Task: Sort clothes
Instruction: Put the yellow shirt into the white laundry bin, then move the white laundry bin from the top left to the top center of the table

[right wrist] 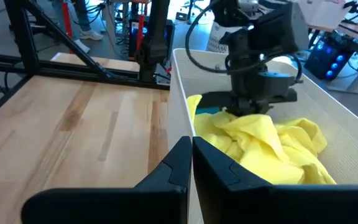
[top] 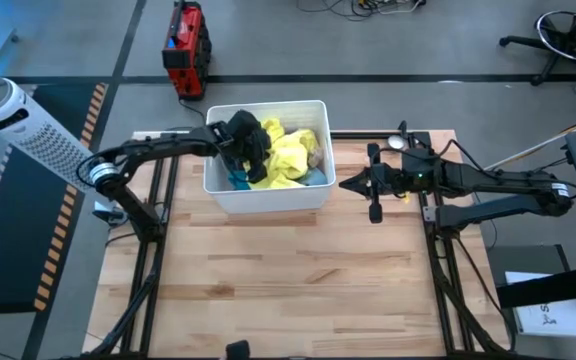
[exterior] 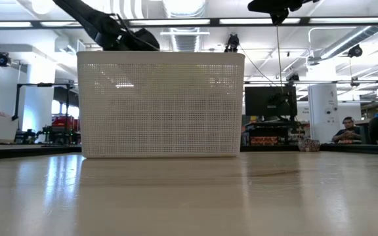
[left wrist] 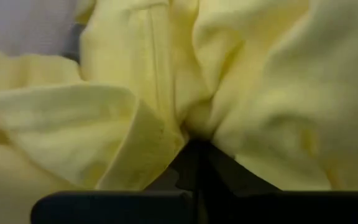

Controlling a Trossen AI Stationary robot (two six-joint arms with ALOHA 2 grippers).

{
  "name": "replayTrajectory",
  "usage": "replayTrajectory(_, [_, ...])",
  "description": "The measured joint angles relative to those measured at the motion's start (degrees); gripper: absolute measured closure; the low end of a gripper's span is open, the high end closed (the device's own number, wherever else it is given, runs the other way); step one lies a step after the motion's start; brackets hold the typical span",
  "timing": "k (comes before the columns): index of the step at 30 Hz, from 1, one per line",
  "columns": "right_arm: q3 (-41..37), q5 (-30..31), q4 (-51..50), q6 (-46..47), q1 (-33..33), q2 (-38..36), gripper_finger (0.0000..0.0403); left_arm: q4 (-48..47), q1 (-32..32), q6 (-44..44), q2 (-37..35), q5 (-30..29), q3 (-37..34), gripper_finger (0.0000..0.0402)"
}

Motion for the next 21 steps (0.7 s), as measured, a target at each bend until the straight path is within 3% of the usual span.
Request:
replayTrajectory(7, [0.0, 0.4, 0.0, -0.5, 0.0, 0.0, 0.0403, -5.5, -0.1, -0.3, -7.9, -0.4, 6.5, 0.0401])
replayTrajectory(12, [0.1, 5.8, -3.5, -2.7, 0.0, 0.0, 0.0403, -14.8, -0.2, -1.5, -15.4, -1.5, 10.5, 0.0401])
replayTrajectory(17, [0.1, 19.9, -12.5, -2.3, -0.5, 0.0, 0.0403, -25.5, -0.2, -3.3, -25.3, -11.8, 9.4, 0.0402])
replayTrajectory(21, [-0.3, 21.4, -15.1, -0.8, -1.9, 0.0, 0.0403, -29.0, -0.1, -7.2, -33.5, -20.0, 4.3, 0.0402])
